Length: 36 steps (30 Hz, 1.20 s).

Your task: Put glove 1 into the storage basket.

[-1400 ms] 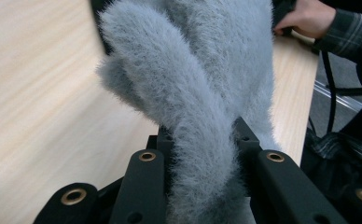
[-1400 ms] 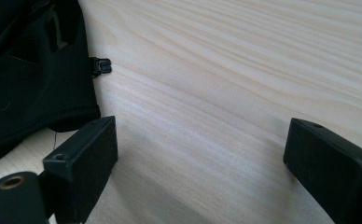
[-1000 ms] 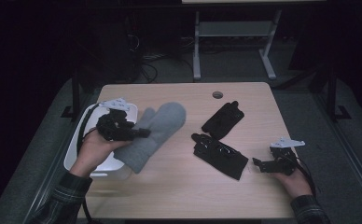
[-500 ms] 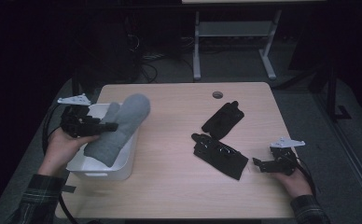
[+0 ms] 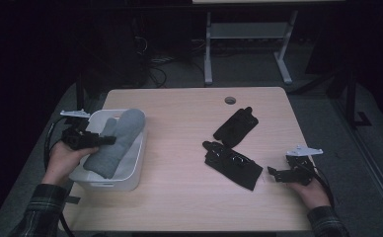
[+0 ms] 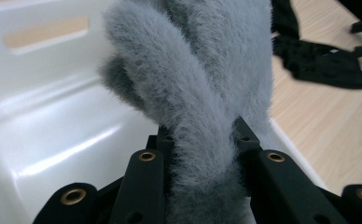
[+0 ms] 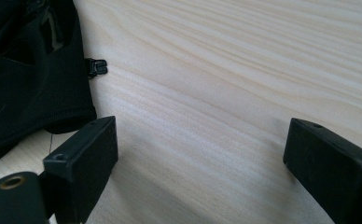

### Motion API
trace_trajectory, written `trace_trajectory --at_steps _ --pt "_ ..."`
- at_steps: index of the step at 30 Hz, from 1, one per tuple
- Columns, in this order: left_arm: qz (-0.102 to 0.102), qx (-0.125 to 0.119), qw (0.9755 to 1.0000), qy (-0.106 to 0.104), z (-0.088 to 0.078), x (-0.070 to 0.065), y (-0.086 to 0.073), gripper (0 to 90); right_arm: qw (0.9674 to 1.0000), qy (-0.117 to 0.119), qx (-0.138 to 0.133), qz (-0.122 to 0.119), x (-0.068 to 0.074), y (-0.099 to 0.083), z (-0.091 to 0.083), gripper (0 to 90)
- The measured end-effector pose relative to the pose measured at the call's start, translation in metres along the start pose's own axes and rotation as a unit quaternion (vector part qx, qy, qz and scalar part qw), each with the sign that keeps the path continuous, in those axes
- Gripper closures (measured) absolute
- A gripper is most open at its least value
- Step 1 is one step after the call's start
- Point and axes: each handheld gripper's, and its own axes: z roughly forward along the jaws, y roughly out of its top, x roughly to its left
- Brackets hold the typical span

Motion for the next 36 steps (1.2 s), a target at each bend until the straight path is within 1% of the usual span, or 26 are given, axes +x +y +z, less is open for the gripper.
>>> trace_trajectory --at_steps 4,7,9,10,11,12,13,14,16,18,20,22,25,28,29,30,33,36 --pt "-0.017 0.021 0.9996 0.008 0.012 0.015 -0.010 70.9 1.0000 -0.001 0.000 0.000 0.000 0.000 0.000 9.7" --pt "-0.030 0.037 0.9988 0.012 0.022 0.023 -0.016 70.7 1.0000 -0.001 0.000 0.001 0.000 0.000 0.000 9.7" --pt "-0.037 0.055 0.9977 0.013 0.028 0.028 -0.019 70.3 1.0000 -0.001 0.000 0.001 0.000 0.000 0.000 9.7" --pt "-0.037 0.065 0.9970 0.020 0.030 0.028 -0.019 70.1 1.0000 -0.001 0.000 0.001 0.000 0.000 0.000 9.7" --pt "-0.037 0.068 0.9965 0.032 0.032 0.026 -0.018 69.8 1.0000 -0.001 0.000 0.001 0.000 0.000 0.000 9.7" --pt "-0.030 0.076 0.9961 0.035 0.032 0.027 -0.017 69.3 1.0000 -0.001 0.000 0.001 0.000 0.000 0.000 9.7" --pt "-0.036 0.073 0.9959 0.040 0.035 0.026 -0.017 68.4 1.0000 -0.001 0.000 0.000 0.000 0.000 0.000 9.7" --pt "-0.033 0.083 0.9948 0.049 0.035 0.027 -0.017 67.1 1.0000 -0.001 0.000 0.001 0.000 0.000 0.000 9.7" --pt "-0.031 0.087 0.9933 0.069 0.037 0.027 -0.017 63.6 1.0000 -0.001 0.000 0.001 0.000 0.000 0.000 9.7" --pt "-0.031 0.083 0.9925 0.085 0.038 0.027 -0.016 58.2 1.0000 -0.001 0.000 0.001 0.000 0.000 0.000 9.7" --pt "-0.027 0.079 0.9913 0.102 0.037 0.026 -0.015 49.6 1.0000 -0.001 0.000 0.001 0.000 0.000 0.000 9.7" --pt "-0.023 0.069 0.9903 0.118 0.034 0.025 -0.014 41.9 1.0000 -0.001 0.000 0.001 0.000 0.000 0.000 9.7" --pt "-0.022 0.048 0.9903 0.128 0.025 0.023 -0.011 33.0 1.0000 -0.001 0.000 0.001 0.000 0.000 0.000 9.7" --pt "-0.016 0.028 0.9912 0.128 0.017 0.020 -0.006 26.4 1.0000 -0.002 0.000 0.001 0.000 0.000 0.000 9.7" --pt "-0.011 0.023 0.9920 0.123 0.015 0.019 -0.005 25.6 1.0000 -0.002 0.000 0.000 0.000 0.000 0.000 9.7" --pt "-0.008 0.018 0.9923 0.122 0.013 0.016 -0.003 24.9 1.0000 -0.001 0.000 0.001 0.000 0.000 0.000 9.7" --pt "0.004 0.002 0.9936 0.112 0.008 0.007 0.002 21.6 1.0000 -0.002 0.000 0.000 0.000 0.000 0.000 9.7" --pt "0.019 -0.014 0.9944 0.103 0.005 -0.006 0.008 19.0 1.0000 -0.002 0.000 0.001 0.000 0.000 0.000 9.7"
